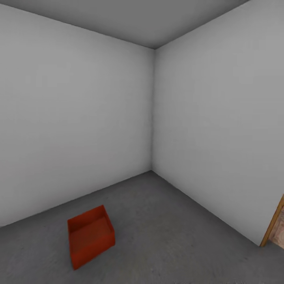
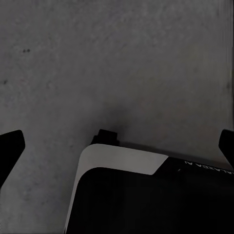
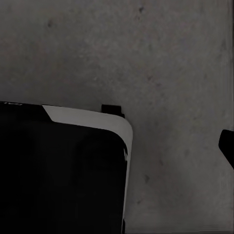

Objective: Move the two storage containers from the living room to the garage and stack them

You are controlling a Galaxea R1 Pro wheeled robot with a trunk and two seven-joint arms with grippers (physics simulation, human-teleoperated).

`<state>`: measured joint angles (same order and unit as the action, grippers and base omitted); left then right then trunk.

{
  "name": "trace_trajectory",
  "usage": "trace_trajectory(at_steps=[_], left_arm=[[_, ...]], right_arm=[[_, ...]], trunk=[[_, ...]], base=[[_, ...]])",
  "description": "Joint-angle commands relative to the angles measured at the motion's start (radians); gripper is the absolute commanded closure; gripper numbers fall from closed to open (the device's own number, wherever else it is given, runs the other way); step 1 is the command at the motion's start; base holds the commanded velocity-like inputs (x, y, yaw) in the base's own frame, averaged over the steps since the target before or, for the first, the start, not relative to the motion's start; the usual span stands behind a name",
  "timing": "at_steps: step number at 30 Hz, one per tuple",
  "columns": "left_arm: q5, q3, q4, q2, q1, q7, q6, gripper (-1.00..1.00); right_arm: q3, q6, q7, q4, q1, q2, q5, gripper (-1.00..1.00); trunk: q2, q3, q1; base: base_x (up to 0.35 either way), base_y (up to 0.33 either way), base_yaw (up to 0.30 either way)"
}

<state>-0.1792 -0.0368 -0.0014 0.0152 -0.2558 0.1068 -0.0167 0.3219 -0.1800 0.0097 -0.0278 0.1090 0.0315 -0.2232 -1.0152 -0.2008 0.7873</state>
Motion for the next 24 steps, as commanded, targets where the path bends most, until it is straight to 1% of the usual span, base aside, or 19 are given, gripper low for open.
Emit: trace_trajectory(at_steps=[1,24], left_arm=[[-0.006,-0.003,0.0,0.0,0.0,0.002,-0.002,-1.0],[-0.008,-0.004,0.0,-0.003,0.0,0.003,-0.002,-1.0]], right_arm=[[0.009,-0.005,0.001,-0.003,0.001,0.0,-0.009,-1.0],[0.001,-0.006,0.001,-0.003,0.001,-0.001,-0.011,-1.0]], trunk=[[-0.001,-0.001,0.0],[-0.001,-0.001,0.0]], base=[[0.0,0.0,-0.3],[0.0,0.0,-0.3]])
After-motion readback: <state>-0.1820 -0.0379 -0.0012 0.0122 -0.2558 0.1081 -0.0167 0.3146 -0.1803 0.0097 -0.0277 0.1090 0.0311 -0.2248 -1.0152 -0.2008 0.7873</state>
